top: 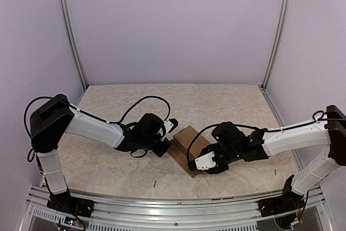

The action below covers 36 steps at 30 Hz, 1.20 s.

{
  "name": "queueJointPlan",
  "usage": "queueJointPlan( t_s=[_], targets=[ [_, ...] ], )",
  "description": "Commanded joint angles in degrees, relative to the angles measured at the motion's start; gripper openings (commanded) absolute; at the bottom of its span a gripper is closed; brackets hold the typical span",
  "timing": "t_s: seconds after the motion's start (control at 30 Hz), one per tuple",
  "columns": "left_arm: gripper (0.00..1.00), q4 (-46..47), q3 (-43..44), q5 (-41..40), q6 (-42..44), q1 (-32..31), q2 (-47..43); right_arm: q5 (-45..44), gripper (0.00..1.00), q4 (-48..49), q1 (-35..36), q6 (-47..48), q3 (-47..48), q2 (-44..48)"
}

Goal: Fold the paper box

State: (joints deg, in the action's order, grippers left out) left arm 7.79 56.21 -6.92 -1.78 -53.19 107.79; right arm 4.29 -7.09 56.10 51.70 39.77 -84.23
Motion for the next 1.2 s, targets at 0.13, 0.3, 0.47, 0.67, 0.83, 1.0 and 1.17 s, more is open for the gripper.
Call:
queueJointPlan(
  t_s=[0.13,0.3,0.47,0.67,0.83,1.0,1.17],
  targets=[
    [0.0,-2.45,3.82,0.54,2.59,0.1,1.02,0.9,0.49,-6.53,-0.54,0.98,-1.59,-3.49],
    [0.0,-4.91,5.76,1.46,3.62,0.7,1.48,0.9,0.49,-6.59,-0.54,1.12,-1.56,-3.74],
    [0.0,-7.57,7.99,2.04,4.05,0.81,2.39,1.16,0.49,-6.73,-0.5,0.87,-1.4,-3.75],
    [0.0,-9.63,9.01,2.64,4.3,0.9,2.69,1.34,0.48,-7.16,-0.52,0.5,-0.9,-4.31],
    [0.0,-11.33,10.07,2.97,5.32,0.97,2.77,1.94,0.48,-7.72,-0.54,0.99,-0.92,-4.5],
    [0.0,-13.06,11.44,3.93,6.07,1.41,3.06,2.52,0.48,-8.33,-0.54,1.45,-0.84,-4.8],
    [0.0,-14.11,12.52,4.52,6.36,1.58,3.68,2.76,0.47,-8.59,-0.52,1.57,-0.83,-4.97]
  ],
)
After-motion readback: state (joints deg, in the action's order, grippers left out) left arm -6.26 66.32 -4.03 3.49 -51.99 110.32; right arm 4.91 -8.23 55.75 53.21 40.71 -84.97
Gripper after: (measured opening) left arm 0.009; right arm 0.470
